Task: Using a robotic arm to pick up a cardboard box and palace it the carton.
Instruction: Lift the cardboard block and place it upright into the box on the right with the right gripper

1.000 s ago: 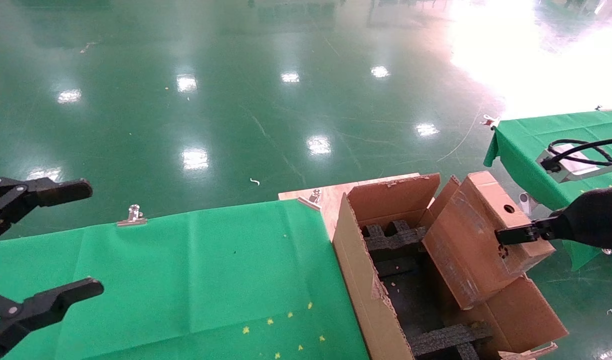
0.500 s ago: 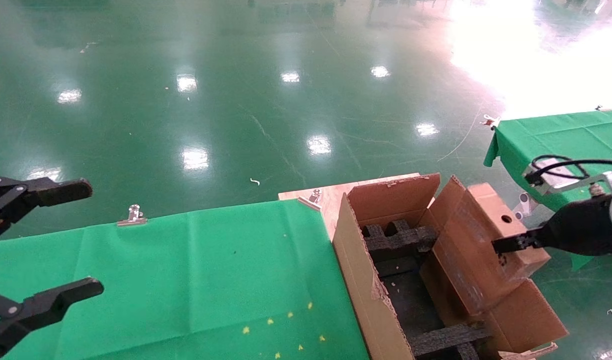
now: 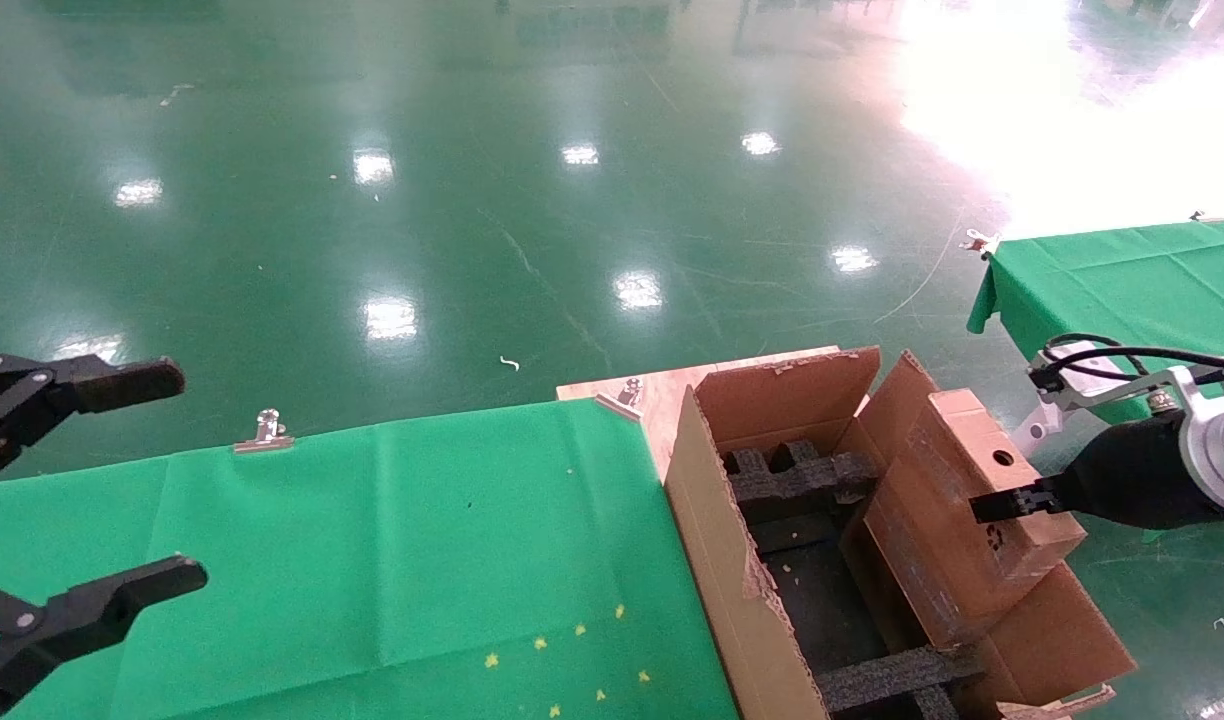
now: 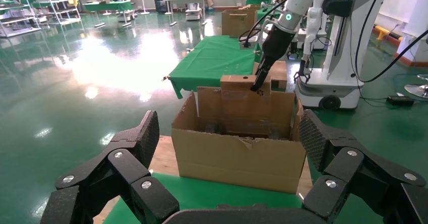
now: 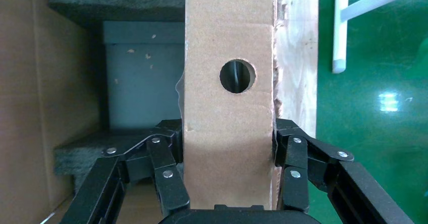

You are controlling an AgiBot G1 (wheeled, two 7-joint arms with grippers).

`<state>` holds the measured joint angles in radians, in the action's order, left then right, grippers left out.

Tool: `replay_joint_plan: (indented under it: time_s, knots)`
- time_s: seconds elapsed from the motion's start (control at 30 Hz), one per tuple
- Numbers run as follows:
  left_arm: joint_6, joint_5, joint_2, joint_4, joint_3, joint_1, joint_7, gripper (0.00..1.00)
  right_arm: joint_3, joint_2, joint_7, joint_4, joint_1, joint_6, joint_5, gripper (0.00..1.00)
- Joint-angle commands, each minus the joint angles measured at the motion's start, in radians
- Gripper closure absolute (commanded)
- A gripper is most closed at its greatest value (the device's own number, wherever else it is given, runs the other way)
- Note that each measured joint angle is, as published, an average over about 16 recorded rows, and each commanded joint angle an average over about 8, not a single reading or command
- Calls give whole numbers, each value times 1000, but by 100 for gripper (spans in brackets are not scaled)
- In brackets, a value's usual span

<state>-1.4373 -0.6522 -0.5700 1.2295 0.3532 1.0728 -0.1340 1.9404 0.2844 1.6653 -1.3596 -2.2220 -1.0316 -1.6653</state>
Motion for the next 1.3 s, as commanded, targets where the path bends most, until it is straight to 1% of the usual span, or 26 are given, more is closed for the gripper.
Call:
replay_joint_plan:
  time_s: [0.03, 0.2, 0.33, 0.7, 0.97, 1.3]
  knots:
    - [0, 0, 0, 0, 0, 0, 0, 0, 3, 3, 10, 0, 6, 15, -14, 100]
    - [0, 0, 0, 0, 0, 0, 0, 0, 10, 10, 41, -1, 22, 52, -52, 100]
    - [0, 0, 0, 0, 0, 0, 0, 0, 16, 20, 58, -2, 36, 69, -58, 100]
    - [0, 0, 0, 0, 0, 0, 0, 0, 31, 50, 62, -2, 72, 97, -66, 100]
    - [0, 0, 0, 0, 0, 0, 0, 0, 50, 72, 94, -1, 118, 155, -113, 100]
    - [0, 0, 0, 0, 0, 0, 0, 0, 72, 92, 165, 3, 187, 238, -161, 100]
